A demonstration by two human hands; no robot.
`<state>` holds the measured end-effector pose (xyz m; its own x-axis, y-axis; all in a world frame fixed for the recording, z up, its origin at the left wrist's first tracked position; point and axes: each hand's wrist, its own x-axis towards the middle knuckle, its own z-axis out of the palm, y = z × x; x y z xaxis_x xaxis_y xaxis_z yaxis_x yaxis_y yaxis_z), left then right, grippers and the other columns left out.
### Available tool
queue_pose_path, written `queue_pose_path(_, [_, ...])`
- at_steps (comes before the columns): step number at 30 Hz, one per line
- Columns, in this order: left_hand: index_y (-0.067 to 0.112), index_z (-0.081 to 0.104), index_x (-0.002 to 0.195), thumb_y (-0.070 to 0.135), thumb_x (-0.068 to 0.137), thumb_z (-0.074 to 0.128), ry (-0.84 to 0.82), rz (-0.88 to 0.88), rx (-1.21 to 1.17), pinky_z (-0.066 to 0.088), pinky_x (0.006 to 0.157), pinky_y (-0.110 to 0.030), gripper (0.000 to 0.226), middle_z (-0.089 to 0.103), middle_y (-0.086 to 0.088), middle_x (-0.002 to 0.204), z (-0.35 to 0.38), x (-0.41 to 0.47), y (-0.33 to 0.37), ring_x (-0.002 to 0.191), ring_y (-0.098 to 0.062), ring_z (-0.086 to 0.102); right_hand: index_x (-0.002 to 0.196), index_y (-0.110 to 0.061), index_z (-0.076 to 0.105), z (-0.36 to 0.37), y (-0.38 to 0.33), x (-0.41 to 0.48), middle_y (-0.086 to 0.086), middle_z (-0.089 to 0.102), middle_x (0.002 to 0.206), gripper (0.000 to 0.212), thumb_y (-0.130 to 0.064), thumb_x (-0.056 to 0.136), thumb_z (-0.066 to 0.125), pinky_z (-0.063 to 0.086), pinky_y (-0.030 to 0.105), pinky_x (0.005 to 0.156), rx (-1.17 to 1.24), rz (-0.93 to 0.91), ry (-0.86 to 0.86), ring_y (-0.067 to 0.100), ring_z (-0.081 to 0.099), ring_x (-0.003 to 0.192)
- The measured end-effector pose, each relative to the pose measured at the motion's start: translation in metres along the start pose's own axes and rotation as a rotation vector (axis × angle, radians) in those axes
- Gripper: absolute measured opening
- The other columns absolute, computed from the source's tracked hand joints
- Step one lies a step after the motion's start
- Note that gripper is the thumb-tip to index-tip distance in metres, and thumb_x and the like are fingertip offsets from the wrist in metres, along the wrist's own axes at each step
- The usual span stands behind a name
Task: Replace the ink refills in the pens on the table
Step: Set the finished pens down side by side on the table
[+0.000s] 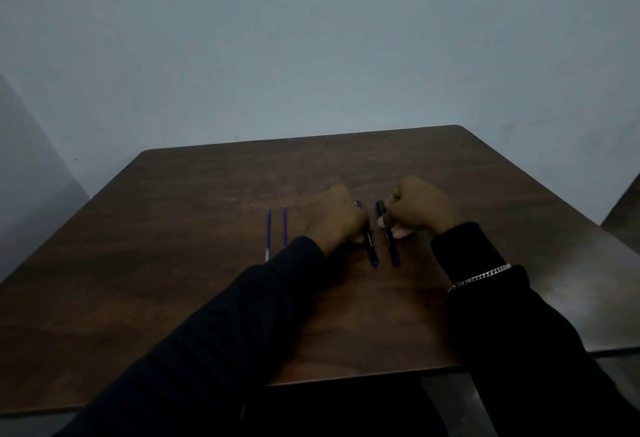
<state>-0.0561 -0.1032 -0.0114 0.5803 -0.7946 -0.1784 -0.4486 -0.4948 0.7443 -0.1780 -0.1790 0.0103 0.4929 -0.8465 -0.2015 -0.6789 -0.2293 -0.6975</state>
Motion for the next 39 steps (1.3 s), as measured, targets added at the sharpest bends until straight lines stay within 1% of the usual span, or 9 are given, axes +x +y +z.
queue_pose_path(5, [0.011, 0.066, 0.104, 0.019, 0.091, 0.08, -0.031, -0.021, -0.053, 0.066, 0.077, -0.03, 0.021, 0.076, -0.004, 0.087, -0.002, 0.0, -0.002, 0.076, -0.012, 0.077, 0.093, -0.001, 0.064, 0.002, -0.003, -0.003, 0.016, 0.069, 0.085, 0.016, -0.002, 0.086, 0.078, 0.061, 0.031, 0.06, 0.013, 0.021, -0.018, 0.021, 0.07, 0.063])
queue_pose_path(9, [0.011, 0.065, 0.106, 0.023, 0.089, 0.081, -0.017, -0.031, -0.113, 0.066, 0.075, -0.031, 0.026, 0.077, -0.006, 0.093, -0.003, -0.004, -0.003, 0.078, -0.014, 0.078, 0.092, 0.0, 0.065, 0.002, -0.002, -0.003, 0.017, 0.07, 0.081, 0.014, -0.005, 0.087, 0.077, 0.061, 0.031, 0.058, 0.018, 0.031, -0.007, 0.02, 0.069, 0.061])
queue_pose_path(14, [0.008, 0.067, 0.106, 0.025, 0.091, 0.081, 0.01, -0.028, -0.09, 0.053, 0.049, -0.022, 0.027, 0.077, -0.006, 0.088, -0.004, -0.01, -0.001, 0.063, -0.011, 0.073, 0.084, -0.001, 0.066, 0.001, 0.0, -0.002, 0.017, 0.072, 0.084, 0.015, -0.01, 0.089, 0.076, 0.055, 0.025, 0.047, 0.015, 0.014, 0.019, 0.018, 0.069, 0.061])
queue_pose_path(21, [0.008, 0.068, 0.104, 0.026, 0.089, 0.082, 0.019, -0.016, -0.136, 0.063, 0.063, -0.027, 0.027, 0.076, -0.004, 0.082, -0.016, -0.019, -0.003, 0.062, -0.011, 0.074, 0.081, -0.001, 0.067, 0.001, -0.001, -0.005, 0.013, 0.07, 0.08, 0.026, -0.024, 0.087, 0.079, 0.049, 0.024, 0.05, -0.049, -0.078, 0.147, 0.02, 0.065, 0.062])
queue_pose_path(25, [0.011, 0.07, 0.084, 0.024, 0.093, 0.078, 0.087, 0.012, -0.075, 0.064, 0.067, -0.028, 0.017, 0.074, -0.003, 0.074, -0.046, -0.023, -0.013, 0.06, -0.009, 0.071, 0.09, -0.003, 0.073, 0.005, -0.012, -0.014, 0.012, 0.072, 0.089, 0.027, -0.029, 0.085, 0.079, 0.035, 0.019, 0.052, -0.105, -0.262, 0.344, 0.013, 0.058, 0.071])
queue_pose_path(29, [0.007, 0.071, 0.083, 0.016, 0.095, 0.077, 0.196, -0.018, -0.007, 0.065, 0.065, -0.028, 0.016, 0.074, -0.007, 0.075, -0.095, -0.026, -0.034, 0.068, -0.015, 0.075, 0.081, -0.004, 0.076, 0.023, -0.044, -0.033, -0.002, 0.069, 0.066, 0.021, -0.024, 0.085, 0.08, 0.048, 0.016, 0.053, -0.104, -0.353, 0.196, 0.003, 0.062, 0.058])
queue_pose_path(31, [0.005, 0.072, 0.083, 0.014, 0.094, 0.078, 0.208, -0.083, 0.065, 0.066, 0.075, -0.034, 0.015, 0.073, -0.007, 0.073, -0.11, -0.026, -0.047, 0.075, -0.02, 0.077, 0.083, -0.002, 0.075, 0.041, -0.061, -0.035, 0.006, 0.073, 0.068, 0.019, -0.02, 0.084, 0.08, 0.062, 0.029, 0.062, -0.088, -0.333, 0.064, 0.014, 0.072, 0.059])
queue_pose_path(35, [0.004, 0.072, 0.081, 0.014, 0.092, 0.08, 0.16, -0.158, 0.191, 0.06, 0.059, -0.028, 0.016, 0.077, -0.011, 0.087, -0.116, -0.026, -0.062, 0.07, -0.018, 0.073, 0.081, -0.006, 0.064, 0.078, -0.091, -0.038, 0.014, 0.072, 0.083, 0.013, -0.011, 0.092, 0.07, 0.057, 0.024, 0.044, -0.124, -0.263, -0.116, 0.018, 0.073, 0.06])
queue_pose_path(39, [0.007, 0.07, 0.081, 0.016, 0.094, 0.076, 0.161, -0.156, 0.27, 0.064, 0.068, -0.037, 0.017, 0.077, -0.012, 0.085, -0.114, -0.022, -0.065, 0.077, -0.022, 0.076, 0.09, -0.002, 0.065, 0.1, -0.105, -0.039, 0.017, 0.072, 0.088, 0.015, -0.015, 0.097, 0.061, 0.065, 0.039, 0.065, -0.101, -0.235, -0.112, 0.028, 0.076, 0.073])
